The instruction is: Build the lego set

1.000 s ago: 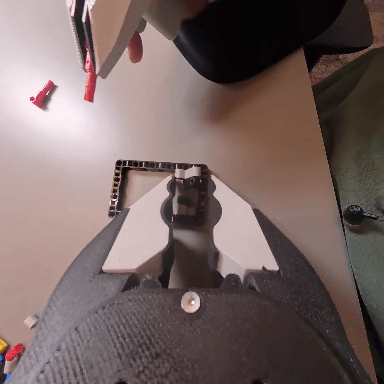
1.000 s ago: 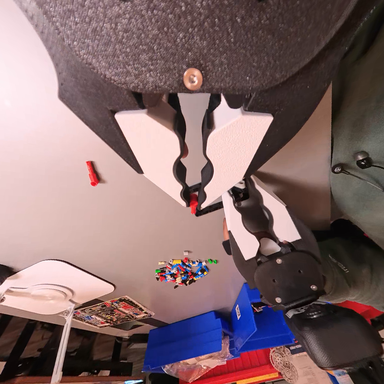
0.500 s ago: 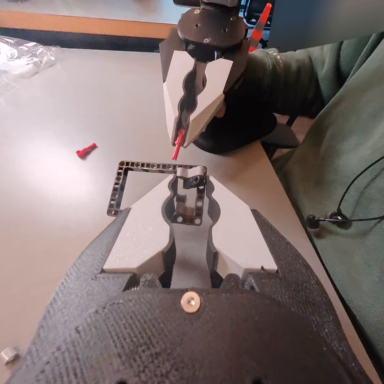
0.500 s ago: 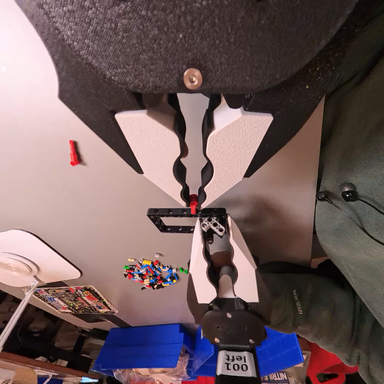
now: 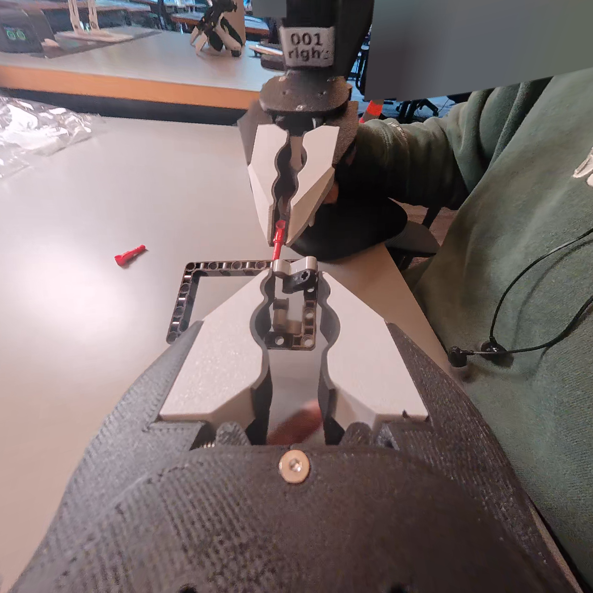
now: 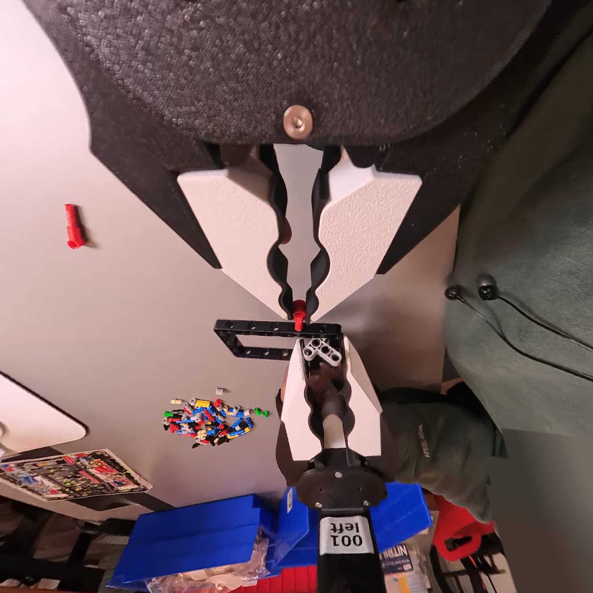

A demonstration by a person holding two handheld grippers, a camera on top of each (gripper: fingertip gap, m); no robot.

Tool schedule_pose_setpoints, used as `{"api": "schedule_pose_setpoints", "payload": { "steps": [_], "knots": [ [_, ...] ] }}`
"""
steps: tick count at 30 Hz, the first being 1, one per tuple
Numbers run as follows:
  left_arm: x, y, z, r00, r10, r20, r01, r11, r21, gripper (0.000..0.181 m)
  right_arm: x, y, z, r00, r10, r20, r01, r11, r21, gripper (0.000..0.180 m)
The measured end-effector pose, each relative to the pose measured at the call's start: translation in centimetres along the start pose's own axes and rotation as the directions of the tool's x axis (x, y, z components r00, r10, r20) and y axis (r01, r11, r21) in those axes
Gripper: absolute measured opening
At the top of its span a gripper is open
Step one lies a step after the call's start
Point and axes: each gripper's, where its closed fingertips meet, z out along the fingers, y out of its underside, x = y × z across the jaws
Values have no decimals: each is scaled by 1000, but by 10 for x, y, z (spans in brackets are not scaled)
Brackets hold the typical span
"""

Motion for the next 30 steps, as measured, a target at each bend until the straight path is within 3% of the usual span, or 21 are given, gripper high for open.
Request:
{"api": "schedule_pose_setpoints", "payload": {
  "steps": [7,10,18,23,30],
  "knots": [
    [6,-14,-4,987,152,56,-154,987,42,24,-3,-11,-2,976,201,88,-209,973,100,5],
    [7,-21,-8,987,151,62,-156,985,75,24,-4,-18,-3,967,230,108,-245,957,156,5],
    [10,-29,-12,988,145,54,-150,983,104,23,-8,-25,-3,986,141,91,-157,967,199,5],
    [13,-30,-10,977,202,67,-207,975,83,23,-10,-25,5,937,311,156,-337,925,177,5],
    [12,-35,-14,974,216,74,-222,972,83,23,-10,-33,2,990,116,84,-131,969,207,5]
  ]
}}
